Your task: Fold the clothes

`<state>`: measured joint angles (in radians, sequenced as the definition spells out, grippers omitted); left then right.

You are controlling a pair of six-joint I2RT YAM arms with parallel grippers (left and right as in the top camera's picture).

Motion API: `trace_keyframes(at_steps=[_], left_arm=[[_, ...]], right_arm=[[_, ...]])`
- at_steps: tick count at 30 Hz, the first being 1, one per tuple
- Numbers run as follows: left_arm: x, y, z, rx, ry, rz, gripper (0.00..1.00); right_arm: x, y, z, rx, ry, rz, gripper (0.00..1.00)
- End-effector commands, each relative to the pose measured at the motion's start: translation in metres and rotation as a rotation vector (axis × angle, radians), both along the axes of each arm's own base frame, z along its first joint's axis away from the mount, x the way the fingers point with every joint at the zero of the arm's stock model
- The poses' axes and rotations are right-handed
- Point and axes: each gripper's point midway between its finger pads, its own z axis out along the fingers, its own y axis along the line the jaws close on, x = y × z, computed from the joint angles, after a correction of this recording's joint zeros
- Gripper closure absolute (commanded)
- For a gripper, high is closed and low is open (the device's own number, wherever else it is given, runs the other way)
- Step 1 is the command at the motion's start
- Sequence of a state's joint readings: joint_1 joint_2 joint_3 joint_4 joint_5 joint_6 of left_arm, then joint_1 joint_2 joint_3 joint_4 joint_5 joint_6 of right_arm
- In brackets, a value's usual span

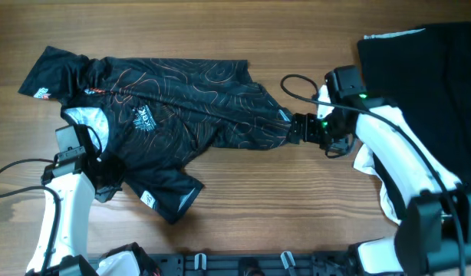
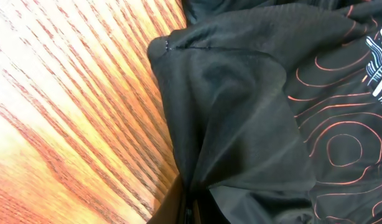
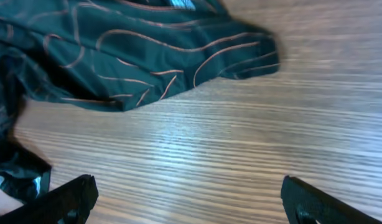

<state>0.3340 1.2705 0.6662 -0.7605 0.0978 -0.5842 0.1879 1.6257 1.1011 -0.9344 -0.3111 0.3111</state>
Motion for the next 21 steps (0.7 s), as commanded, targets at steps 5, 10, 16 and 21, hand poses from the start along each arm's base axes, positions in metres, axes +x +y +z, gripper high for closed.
trace_keyframes(at_steps=[5, 10, 16, 21], left_arm=[[-0.009, -0.021, -0.014, -0.038, 0.058, -0.094, 0.96], [-0.017, -0.025, -0.02, -0.046, 0.084, -0.104, 0.96], [-0.017, -0.025, -0.02, -0.046, 0.085, -0.103, 0.96], [-0.015, -0.025, -0.02, -0.043, 0.077, -0.104, 0.96]], right_arm=[[-0.002, 0.027, -0.041, 0.06, 0.113, -0.01, 0.0], [0.009, 0.008, -0.067, -0.104, 0.13, -0.18, 0.11], [0.02, -0.001, -0.078, -0.152, 0.127, -0.336, 0.21], [0.039, 0.01, -0.07, 0.037, 0.13, -0.399, 0.28]])
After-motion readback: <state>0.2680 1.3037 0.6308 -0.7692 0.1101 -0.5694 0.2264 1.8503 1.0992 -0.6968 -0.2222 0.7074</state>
